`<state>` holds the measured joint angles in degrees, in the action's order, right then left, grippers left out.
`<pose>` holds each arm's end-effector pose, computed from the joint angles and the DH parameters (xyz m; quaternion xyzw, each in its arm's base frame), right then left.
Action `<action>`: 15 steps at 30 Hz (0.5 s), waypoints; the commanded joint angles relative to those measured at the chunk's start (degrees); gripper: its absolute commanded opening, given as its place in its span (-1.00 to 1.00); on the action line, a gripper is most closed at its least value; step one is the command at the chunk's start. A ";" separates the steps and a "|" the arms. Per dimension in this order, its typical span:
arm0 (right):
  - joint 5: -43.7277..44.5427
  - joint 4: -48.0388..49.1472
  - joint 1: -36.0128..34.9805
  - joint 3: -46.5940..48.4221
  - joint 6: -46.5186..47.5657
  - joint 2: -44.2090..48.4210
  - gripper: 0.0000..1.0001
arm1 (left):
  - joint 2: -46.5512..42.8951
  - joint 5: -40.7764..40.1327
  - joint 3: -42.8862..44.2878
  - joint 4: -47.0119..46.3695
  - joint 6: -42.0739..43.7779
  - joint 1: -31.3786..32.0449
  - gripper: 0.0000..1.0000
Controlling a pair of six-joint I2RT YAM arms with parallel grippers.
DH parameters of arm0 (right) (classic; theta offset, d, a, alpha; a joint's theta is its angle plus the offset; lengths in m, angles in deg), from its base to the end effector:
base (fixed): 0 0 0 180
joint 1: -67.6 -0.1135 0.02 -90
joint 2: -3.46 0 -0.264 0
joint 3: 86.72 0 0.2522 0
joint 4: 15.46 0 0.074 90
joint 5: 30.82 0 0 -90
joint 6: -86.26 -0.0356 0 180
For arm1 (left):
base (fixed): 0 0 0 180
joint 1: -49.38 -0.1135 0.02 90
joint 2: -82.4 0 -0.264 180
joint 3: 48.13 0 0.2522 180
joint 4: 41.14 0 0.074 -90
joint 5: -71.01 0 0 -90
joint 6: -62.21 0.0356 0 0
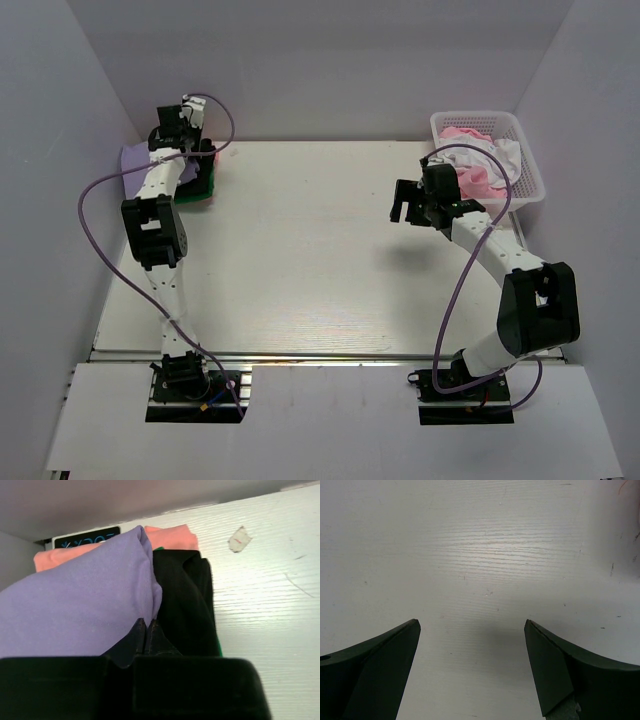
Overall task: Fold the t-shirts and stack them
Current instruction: Put the neatly folded tshirt into the corner of the board with the left arm
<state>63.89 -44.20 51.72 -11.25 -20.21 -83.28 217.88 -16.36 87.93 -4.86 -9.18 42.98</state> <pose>0.3241 0.0892 0.2574 0.0220 0.9055 0.0818 0.4158 0.5462 0.0596 0.2372 0.1050 0.8834 0.0788 0.4498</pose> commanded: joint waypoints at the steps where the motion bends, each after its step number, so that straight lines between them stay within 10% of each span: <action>1: -0.05 0.83 -0.12 0.69 0.56 -0.71 0.81 | -3.73 6.75 -0.22 -1.25 2.30 2.17 -1.00; 15: 0.91 0.48 0.15 -0.01 1.62 0.17 0.81 | -5.06 12.23 -15.68 0.59 17.77 7.71 -1.00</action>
<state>63.93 -44.20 51.72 -11.25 -19.62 -83.31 215.46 -7.18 75.30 -6.93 5.40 49.78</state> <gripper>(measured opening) 0.904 0.033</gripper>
